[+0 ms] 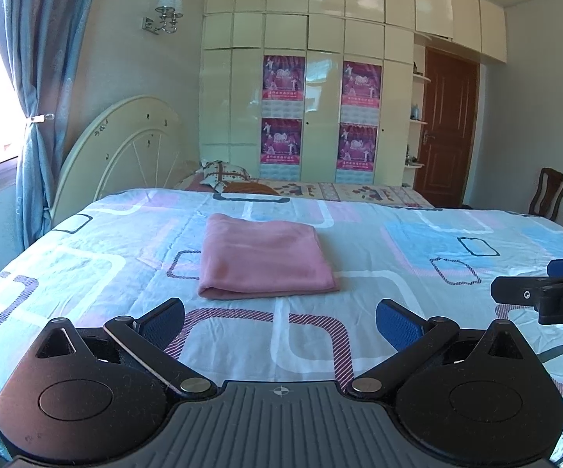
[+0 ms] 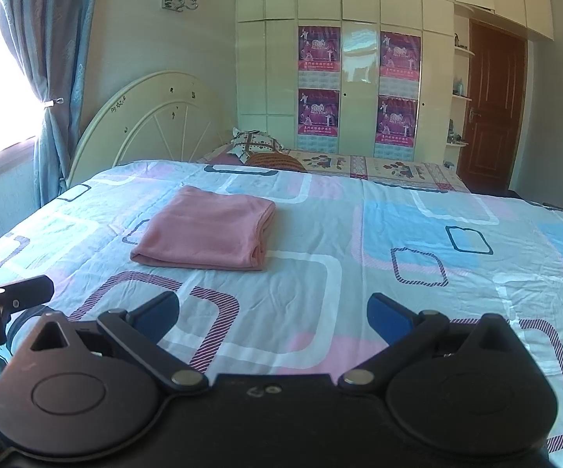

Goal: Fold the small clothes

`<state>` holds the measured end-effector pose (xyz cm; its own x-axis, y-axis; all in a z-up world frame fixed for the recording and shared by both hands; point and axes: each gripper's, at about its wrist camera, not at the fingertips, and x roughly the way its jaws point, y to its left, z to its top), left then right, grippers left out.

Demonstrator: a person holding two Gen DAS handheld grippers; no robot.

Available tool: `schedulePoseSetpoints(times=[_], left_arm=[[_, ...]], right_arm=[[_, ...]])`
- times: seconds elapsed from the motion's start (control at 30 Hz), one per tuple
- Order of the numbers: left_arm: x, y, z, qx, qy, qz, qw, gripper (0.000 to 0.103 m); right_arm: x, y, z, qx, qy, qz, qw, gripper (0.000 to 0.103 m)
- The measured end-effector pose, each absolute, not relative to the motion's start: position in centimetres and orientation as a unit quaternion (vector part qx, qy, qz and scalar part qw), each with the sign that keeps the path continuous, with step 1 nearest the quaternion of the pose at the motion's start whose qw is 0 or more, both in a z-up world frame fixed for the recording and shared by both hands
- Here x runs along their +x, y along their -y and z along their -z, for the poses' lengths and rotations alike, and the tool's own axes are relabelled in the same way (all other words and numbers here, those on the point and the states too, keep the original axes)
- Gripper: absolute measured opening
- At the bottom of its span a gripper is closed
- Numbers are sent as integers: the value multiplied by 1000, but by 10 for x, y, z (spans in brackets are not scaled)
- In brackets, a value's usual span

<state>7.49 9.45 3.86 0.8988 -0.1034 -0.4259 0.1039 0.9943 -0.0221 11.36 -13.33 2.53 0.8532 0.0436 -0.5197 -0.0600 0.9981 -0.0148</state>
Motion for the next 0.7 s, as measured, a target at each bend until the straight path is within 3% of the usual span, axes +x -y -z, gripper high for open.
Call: schedulePoseSetpoints(times=[0.7], left_arm=[[76,-102,-37,-4,-216,57,975,103]], right_arm=[[115,130,-25,-18,-266,-31,963,103]])
